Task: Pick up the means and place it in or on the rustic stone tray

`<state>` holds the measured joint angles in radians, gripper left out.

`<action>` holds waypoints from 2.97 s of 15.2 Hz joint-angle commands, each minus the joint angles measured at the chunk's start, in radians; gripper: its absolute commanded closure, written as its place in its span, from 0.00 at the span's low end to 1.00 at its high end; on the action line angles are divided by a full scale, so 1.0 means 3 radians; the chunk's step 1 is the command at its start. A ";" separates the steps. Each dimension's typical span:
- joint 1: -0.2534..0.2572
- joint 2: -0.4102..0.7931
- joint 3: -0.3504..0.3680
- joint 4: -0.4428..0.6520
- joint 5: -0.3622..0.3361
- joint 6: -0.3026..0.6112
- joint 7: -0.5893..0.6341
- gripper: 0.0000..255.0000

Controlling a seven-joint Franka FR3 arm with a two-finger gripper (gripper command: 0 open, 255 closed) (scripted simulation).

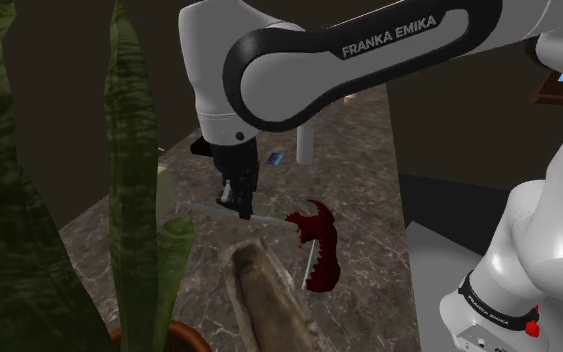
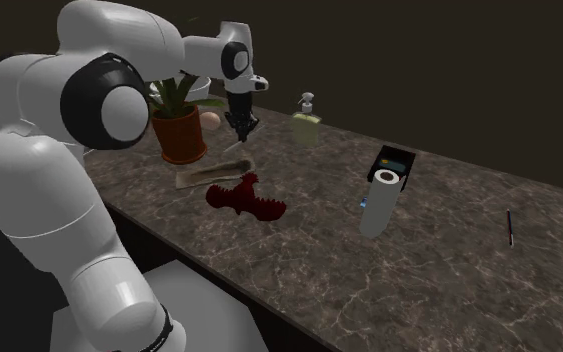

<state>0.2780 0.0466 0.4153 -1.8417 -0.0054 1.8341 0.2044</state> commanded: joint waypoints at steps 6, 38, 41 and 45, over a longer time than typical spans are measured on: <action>0.0198 -0.0528 0.0196 -0.0518 0.0261 0.0048 0.0308 1.00; 0.0298 -0.0446 0.0343 -0.1215 0.0270 0.0827 0.0502 0.00; 0.0295 -0.0490 0.0334 -0.1141 0.0288 0.0713 0.0487 0.00; 0.0287 -0.0585 0.0308 -0.0911 0.0321 0.0398 0.0457 0.00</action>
<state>0.3657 -0.1247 0.5105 -2.1265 0.0899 1.9697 0.3452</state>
